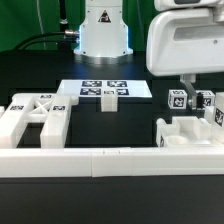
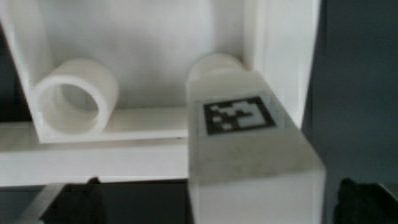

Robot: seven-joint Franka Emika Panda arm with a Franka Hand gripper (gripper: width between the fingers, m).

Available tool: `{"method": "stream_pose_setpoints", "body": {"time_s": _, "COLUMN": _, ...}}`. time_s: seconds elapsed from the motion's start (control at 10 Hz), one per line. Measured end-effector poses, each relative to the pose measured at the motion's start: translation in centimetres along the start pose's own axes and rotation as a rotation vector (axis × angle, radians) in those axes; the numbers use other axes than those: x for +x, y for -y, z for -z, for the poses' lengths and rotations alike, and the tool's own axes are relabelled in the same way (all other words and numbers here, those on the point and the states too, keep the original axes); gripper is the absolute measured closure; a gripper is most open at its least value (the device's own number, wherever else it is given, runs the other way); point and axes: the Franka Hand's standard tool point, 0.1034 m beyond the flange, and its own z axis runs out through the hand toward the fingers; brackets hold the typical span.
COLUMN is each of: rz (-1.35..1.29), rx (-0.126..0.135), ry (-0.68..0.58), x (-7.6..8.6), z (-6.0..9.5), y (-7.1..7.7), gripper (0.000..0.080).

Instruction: Assemble chair

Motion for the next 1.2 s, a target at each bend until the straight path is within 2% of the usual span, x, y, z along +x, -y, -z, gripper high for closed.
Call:
{"method": "stream_pose_setpoints", "body": {"time_s": 0.1, "rz": 0.122, "rx": -0.012, "ry": 0.002, "x": 0.10, "z": -0.13, "y": -0.07, "gripper": 0.0151}}
{"method": "stream_pose_setpoints", "body": {"time_s": 0.2, "rz": 0.138, "rx": -0.016, "ry": 0.001, "x": 0.12, "z": -0.12, "y": -0.01, "gripper": 0.0151}}
{"method": "stream_pose_setpoints", "body": {"time_s": 0.3, "rz": 0.145, "rx": -0.020, "ry": 0.001, "x": 0.09, "z": -0.16, "y": 0.24, "gripper": 0.0272}}
{"method": "stream_pose_setpoints", "body": {"time_s": 0.4, "rz": 0.137, "rx": -0.019, "ry": 0.002, "x": 0.05, "z": -0.17, "y": 0.48, "gripper": 0.0272}}
{"method": "stream_pose_setpoints", "body": {"time_s": 0.5, "rz": 0.137, "rx": -0.020, "ry": 0.002, "x": 0.06, "z": -0.18, "y": 0.38, "gripper": 0.0413}}
{"method": "stream_pose_setpoints", "body": {"time_s": 0.6, "rz": 0.137, "rx": -0.020, "ry": 0.002, "x": 0.05, "z": -0.19, "y": 0.34, "gripper": 0.0514}}
{"method": "stream_pose_setpoints", "body": {"time_s": 1.0, "rz": 0.100, "rx": -0.019, "ry": 0.002, "x": 0.02, "z": -0.22, "y": 0.35, "gripper": 0.0514}}
{"method": "stream_pose_setpoints", "body": {"time_s": 1.2, "rz": -0.164, "rx": -0.014, "ry": -0.001, "x": -0.16, "z": -0.36, "y": 0.70, "gripper": 0.0514}}
